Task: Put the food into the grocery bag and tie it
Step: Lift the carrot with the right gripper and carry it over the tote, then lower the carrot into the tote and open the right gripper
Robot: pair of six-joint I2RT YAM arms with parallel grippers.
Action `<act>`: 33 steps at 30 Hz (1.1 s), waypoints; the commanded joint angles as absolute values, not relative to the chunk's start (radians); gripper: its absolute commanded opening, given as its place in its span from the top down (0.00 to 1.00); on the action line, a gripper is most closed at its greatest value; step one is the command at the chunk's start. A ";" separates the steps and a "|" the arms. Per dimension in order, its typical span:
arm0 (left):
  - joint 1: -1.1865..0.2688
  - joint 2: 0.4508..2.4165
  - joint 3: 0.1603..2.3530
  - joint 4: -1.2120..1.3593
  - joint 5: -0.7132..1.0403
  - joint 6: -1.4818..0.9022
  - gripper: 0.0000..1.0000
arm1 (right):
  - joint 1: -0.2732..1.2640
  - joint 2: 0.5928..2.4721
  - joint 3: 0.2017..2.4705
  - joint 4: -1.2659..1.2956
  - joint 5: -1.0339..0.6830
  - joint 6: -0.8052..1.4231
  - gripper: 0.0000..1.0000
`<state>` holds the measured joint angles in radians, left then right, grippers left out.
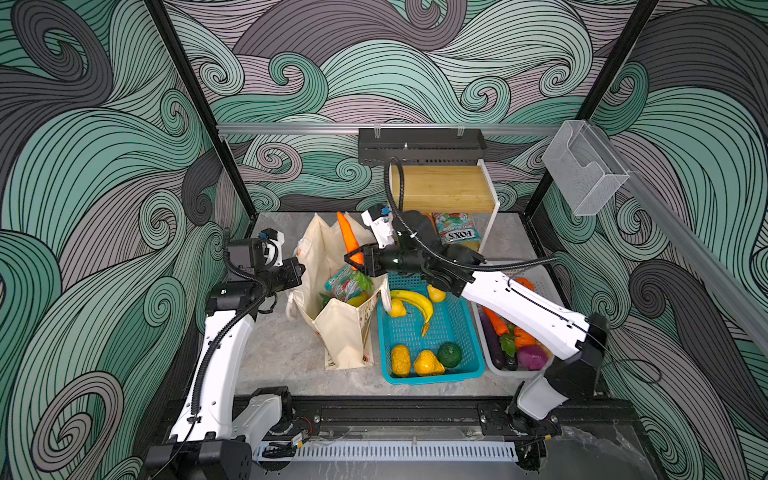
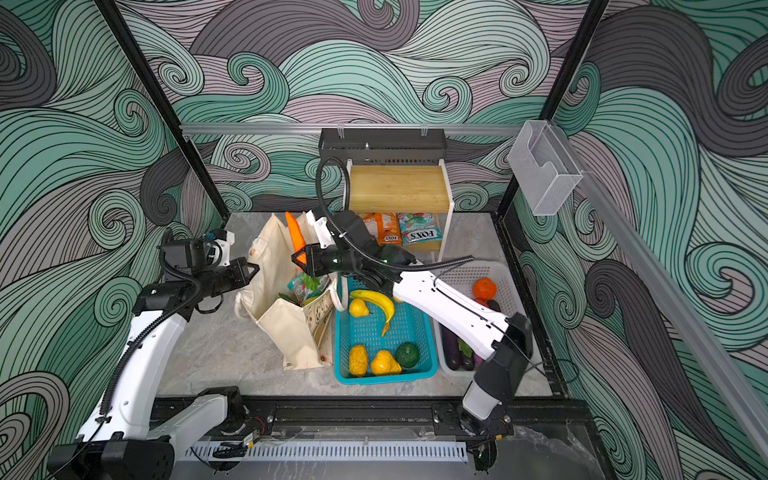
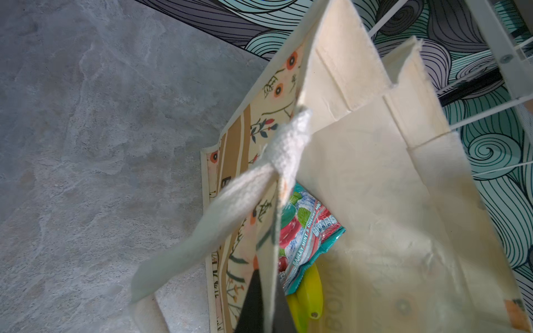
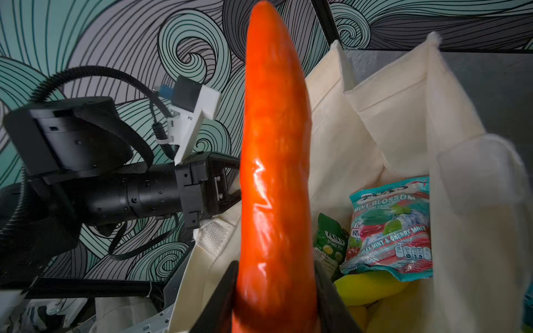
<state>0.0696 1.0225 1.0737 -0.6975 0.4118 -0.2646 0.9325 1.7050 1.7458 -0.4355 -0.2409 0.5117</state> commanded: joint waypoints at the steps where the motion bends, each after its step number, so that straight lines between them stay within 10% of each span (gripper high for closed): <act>1: 0.057 1.002 1.064 -0.689 0.464 -0.245 1.00 | 0.959 1.801 1.845 -0.577 -0.217 0.447 0.86; 33: 0.051 0.962 1.054 -0.663 0.469 -0.247 1.00 | 0.974 2.252 2.073 -0.838 0.079 0.319 0.86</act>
<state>0.0628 0.9817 1.0531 -0.6750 0.4397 -0.2558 0.9722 2.2135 2.0529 -0.7967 0.0235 0.3386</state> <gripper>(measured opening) 0.048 0.360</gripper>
